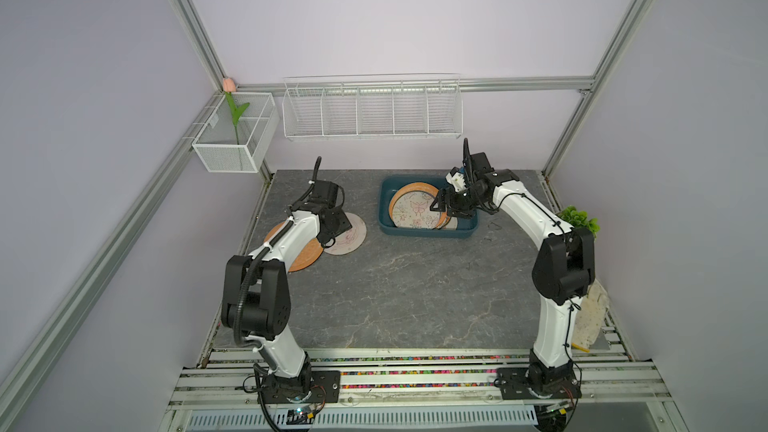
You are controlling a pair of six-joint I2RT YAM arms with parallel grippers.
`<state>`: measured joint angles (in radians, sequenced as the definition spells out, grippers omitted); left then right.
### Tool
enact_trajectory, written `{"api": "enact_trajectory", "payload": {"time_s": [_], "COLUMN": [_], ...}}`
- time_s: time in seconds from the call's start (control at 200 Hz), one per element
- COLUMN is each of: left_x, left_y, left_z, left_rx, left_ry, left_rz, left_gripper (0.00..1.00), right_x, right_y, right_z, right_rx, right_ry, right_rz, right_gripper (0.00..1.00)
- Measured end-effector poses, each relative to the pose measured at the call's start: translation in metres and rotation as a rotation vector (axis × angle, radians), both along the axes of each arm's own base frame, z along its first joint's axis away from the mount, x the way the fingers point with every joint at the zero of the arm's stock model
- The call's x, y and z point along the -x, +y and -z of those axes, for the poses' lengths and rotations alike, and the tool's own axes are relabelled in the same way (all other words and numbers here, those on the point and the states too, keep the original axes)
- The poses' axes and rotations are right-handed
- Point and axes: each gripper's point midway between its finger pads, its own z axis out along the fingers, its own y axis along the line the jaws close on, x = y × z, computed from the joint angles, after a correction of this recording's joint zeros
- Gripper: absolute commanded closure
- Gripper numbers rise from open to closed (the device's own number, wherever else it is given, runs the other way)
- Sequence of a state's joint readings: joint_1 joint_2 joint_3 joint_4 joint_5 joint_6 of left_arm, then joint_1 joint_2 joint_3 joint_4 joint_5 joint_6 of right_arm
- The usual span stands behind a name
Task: Put the coasters into the storage box
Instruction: Place the coaster in the storage box, then move the coaster to the center of the board.
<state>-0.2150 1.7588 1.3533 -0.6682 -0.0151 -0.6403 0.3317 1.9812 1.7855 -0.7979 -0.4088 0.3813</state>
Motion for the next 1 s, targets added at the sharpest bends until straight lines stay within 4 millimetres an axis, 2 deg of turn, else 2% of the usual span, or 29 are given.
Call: {"api": "enact_trajectory", "payload": {"time_s": [0.12,0.255,0.475,0.78,1.0], "left_x": [-0.032,-0.062,-0.102,-0.14,-0.147], "left_y": [0.013,0.02,0.027,0.031,0.034], "left_z": [0.007,0.018,0.041,0.066,0.076], "left_rx": [-0.04,-0.07,-0.1,-0.117,-0.128], "left_ry": [0.005,0.01,0.029,0.044,0.066], "left_rz": [-0.021,-0.023,-0.021,0.002,0.017], "left_gripper": [0.56,0.6,0.63,0.61,0.57], "right_x": [0.016,0.031,0.038,0.037,0.035], "right_y": [0.001,0.003,0.003,0.003,0.004], "right_z": [-0.001,0.003,-0.001,-0.006,-0.011], "right_rx": [-0.029,-0.049,-0.063,-0.071,-0.078], "right_ry": [0.019,0.052,0.057,0.045,0.034], "right_rz": [-0.003,-0.006,0.0,0.004,0.003], "right_gripper": [0.21,0.21,0.21,0.21,0.21]}}
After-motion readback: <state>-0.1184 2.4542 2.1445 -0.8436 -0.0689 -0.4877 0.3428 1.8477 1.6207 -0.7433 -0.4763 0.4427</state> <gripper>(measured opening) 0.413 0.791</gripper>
